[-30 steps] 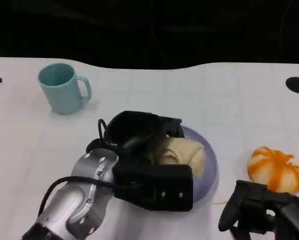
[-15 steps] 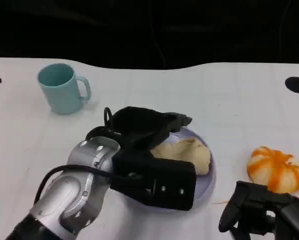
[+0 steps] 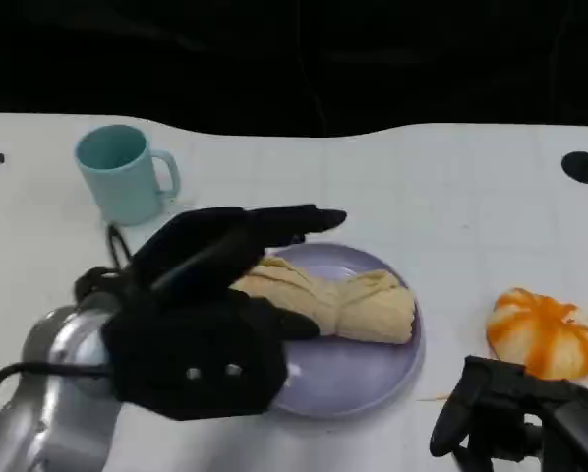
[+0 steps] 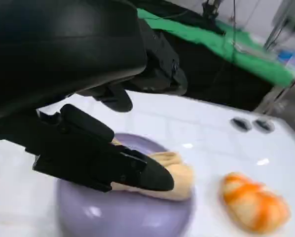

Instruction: Grasp the towel on the left side of the plate with the left hand and place it into the plate.

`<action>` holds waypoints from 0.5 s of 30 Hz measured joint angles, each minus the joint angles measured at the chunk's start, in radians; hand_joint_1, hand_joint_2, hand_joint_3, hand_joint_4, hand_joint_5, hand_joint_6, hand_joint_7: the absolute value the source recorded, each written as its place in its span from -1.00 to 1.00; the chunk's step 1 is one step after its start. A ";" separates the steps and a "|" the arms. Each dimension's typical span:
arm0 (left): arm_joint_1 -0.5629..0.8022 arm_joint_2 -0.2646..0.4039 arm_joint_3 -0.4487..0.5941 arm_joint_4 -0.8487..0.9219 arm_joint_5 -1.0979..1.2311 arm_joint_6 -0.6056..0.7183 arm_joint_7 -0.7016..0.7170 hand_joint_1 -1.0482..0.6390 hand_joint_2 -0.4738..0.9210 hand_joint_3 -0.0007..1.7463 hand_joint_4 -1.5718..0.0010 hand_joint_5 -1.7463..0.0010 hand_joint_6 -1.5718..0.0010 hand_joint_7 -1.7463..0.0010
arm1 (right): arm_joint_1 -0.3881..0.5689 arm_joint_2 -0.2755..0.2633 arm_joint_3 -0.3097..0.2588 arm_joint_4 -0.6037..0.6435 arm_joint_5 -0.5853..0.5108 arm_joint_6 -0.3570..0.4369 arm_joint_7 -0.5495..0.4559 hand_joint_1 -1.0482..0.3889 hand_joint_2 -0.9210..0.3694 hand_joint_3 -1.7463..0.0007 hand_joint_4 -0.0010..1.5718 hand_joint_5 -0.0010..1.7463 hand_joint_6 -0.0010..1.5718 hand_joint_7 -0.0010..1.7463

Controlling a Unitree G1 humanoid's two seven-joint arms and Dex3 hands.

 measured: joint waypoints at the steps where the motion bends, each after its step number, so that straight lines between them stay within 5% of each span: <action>1: 0.028 -0.015 0.027 -0.018 -0.046 0.004 0.001 -0.14 1.00 -0.82 0.38 -0.31 0.03 0.66 | 0.000 0.000 0.000 0.000 0.000 0.000 0.000 0.34 -0.48 -0.24 -0.08 0.99 -0.17 0.61; 2: 0.055 -0.026 0.051 -0.032 -0.088 0.005 0.005 -0.06 0.97 -0.77 0.34 -0.45 0.04 0.34 | -0.001 0.000 0.000 0.000 0.000 0.000 0.000 0.34 -0.48 -0.23 -0.08 0.99 -0.17 0.61; 4: 0.107 -0.047 0.094 -0.058 -0.158 0.004 0.026 -0.01 0.85 -0.60 0.32 -0.52 0.14 0.03 | -0.001 0.000 0.000 0.000 0.000 0.000 0.000 0.33 -0.48 -0.23 -0.09 0.99 -0.17 0.61; 6: 0.145 -0.060 0.126 -0.076 -0.205 0.005 0.044 0.13 0.49 0.08 0.10 -0.64 0.06 -0.31 | -0.002 0.000 0.001 0.000 0.000 0.001 0.000 0.33 -0.48 -0.22 -0.09 0.98 -0.17 0.61; 8: 0.201 -0.097 0.172 -0.114 -0.287 0.017 0.068 0.14 0.34 0.39 0.04 -0.72 0.07 -0.44 | -0.004 -0.001 0.000 0.000 0.000 0.001 0.000 0.34 -0.49 -0.22 -0.08 0.98 -0.17 0.61; 15: 0.402 -0.228 0.273 -0.287 -0.591 0.281 0.165 0.12 0.40 0.54 0.03 -0.91 0.12 -0.62 | -0.008 0.000 0.000 0.001 0.001 0.001 0.000 0.33 -0.47 -0.24 -0.08 0.98 -0.16 0.60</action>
